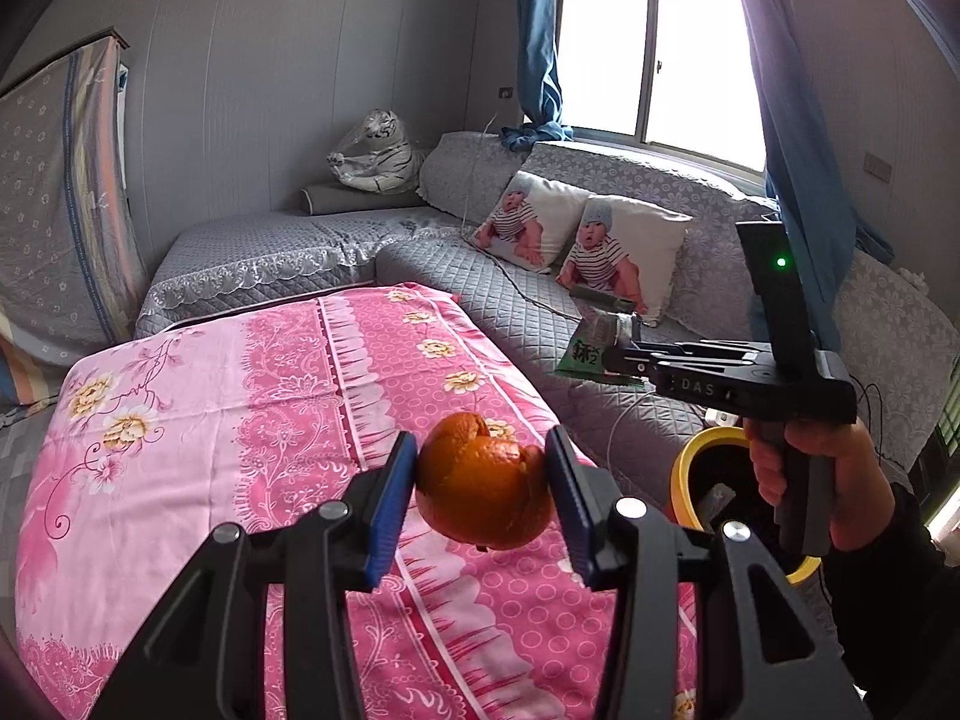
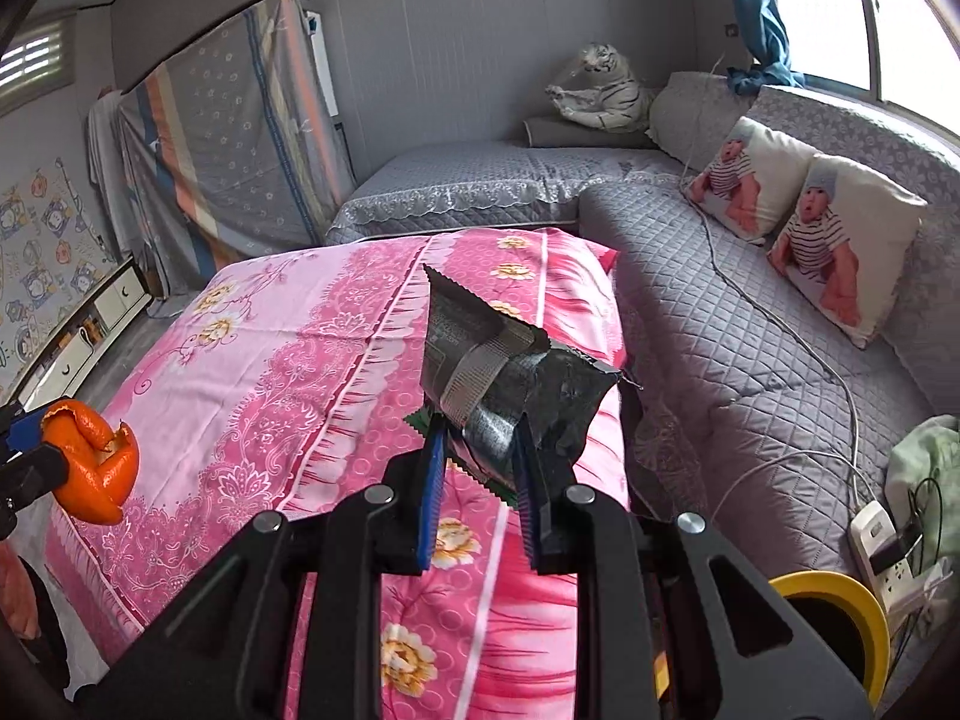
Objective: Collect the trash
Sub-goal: 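Carry the orange peel and green-silver wrapper with both tools over the yellow bin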
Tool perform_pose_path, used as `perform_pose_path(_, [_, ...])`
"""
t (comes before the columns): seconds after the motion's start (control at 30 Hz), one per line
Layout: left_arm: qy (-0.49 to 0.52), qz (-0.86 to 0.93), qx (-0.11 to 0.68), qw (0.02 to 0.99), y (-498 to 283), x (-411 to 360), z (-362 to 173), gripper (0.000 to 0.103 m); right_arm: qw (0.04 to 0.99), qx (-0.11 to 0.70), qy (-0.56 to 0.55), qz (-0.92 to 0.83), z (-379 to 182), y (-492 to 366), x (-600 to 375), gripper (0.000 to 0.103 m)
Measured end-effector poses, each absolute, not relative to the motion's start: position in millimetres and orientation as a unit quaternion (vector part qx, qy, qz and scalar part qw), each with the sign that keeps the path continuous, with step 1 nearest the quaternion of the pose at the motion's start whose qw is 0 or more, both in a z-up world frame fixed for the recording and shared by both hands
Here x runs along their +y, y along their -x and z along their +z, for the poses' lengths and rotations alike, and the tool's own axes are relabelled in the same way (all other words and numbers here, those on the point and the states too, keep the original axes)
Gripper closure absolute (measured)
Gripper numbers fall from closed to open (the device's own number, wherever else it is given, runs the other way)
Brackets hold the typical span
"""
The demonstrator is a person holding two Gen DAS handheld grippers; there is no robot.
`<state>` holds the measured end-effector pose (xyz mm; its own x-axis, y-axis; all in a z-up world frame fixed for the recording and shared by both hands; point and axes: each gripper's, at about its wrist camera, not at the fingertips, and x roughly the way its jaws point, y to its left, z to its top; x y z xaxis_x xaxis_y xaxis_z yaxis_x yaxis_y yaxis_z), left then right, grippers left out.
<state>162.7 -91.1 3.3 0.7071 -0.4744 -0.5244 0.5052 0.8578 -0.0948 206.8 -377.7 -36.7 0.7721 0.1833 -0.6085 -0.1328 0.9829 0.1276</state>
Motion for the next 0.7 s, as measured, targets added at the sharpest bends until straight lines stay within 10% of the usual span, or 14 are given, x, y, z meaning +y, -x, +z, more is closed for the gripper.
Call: perform_pose_path(0.7, [-0.092, -0.433, 0.279, 0.852, -144.9, -264.0, -9.2, 0.061, 0.931, 0.334, -0.113, -0.092, -72.1, -93.8, -539.4, 0.083])
